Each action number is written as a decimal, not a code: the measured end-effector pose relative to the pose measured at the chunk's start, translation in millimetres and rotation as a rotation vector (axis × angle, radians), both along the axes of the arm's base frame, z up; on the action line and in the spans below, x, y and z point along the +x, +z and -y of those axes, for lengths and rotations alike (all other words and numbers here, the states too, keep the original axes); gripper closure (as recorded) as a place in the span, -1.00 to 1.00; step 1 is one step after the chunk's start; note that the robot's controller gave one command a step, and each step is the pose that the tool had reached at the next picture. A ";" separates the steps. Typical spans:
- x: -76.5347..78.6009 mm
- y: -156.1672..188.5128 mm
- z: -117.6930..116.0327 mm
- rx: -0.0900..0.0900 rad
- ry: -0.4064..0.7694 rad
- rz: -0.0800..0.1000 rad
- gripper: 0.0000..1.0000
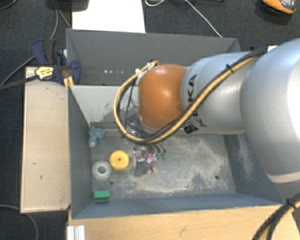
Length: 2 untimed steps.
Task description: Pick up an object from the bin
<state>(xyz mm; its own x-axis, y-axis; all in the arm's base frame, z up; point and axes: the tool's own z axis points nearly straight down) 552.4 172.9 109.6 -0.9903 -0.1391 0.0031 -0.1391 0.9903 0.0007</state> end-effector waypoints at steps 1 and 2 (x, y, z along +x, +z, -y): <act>-1.5 16.5 -7.3 0.004 -0.035 0.012 -1.00; -10.8 -2.2 -15.5 0.001 0.099 0.000 -1.00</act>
Offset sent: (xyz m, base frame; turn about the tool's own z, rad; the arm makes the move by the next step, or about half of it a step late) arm -0.0110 0.0155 -0.0021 -0.1002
